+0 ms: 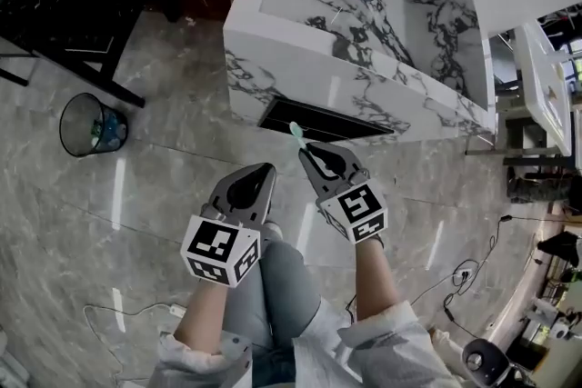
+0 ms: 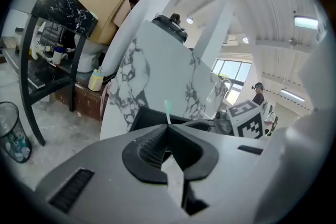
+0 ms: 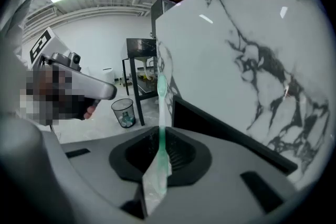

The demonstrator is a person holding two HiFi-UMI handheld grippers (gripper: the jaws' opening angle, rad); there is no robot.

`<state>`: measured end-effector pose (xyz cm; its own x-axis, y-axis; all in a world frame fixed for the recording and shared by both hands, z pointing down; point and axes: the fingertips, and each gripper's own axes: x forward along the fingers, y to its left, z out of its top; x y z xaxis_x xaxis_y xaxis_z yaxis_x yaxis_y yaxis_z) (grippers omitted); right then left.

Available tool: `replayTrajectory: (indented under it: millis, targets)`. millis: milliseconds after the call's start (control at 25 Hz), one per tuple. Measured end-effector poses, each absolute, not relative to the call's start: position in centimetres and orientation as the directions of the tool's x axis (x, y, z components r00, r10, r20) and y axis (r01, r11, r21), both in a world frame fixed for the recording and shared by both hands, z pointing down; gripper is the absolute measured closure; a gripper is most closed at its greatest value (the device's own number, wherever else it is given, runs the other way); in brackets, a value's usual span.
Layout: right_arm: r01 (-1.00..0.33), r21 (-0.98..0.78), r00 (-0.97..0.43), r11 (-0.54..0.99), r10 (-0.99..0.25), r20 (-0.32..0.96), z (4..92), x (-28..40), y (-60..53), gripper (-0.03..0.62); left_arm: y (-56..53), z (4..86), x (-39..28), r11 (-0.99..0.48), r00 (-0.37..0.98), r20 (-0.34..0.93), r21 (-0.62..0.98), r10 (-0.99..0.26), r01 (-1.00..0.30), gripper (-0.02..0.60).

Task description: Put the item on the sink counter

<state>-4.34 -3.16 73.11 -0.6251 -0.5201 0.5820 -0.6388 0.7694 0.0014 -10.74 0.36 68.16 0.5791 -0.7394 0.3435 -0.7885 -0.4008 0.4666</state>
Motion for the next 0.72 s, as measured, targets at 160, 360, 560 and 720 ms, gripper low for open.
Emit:
replayTrajectory:
  millis: [160, 360, 560, 720]
  targets:
    - [-0.645, 0.056, -0.582, 0.763, -0.536, 0.612, 76.8, -3.7, -5.0, 0.548, 0.0, 71.3, -11.2, -0.388, 0.575, 0.356, 0.475, -0.737, -0.79, 0.565]
    - [-0.651, 0.097, -0.53, 0.753, -0.542, 0.652, 80.7, -2.8, -7.2, 0.548, -0.5, 73.9, -11.0, -0.375, 0.579, 0.359, 0.498, -0.732, -0.782, 0.565]
    - [-0.635, 0.204, -0.436, 0.745, -0.564, 0.701, 84.2, -2.2, -9.4, 0.548, -1.1, 76.0, -10.9, -0.382, 0.585, 0.37, 0.491, -0.722, -0.783, 0.565]
    - [-0.512, 0.343, -0.357, 0.788, -0.557, 0.75, 86.5, -3.0, -10.5, 0.548, -1.8, 77.4, -11.1, -0.371, 0.578, 0.381, 0.491, -0.722, -0.788, 0.565]
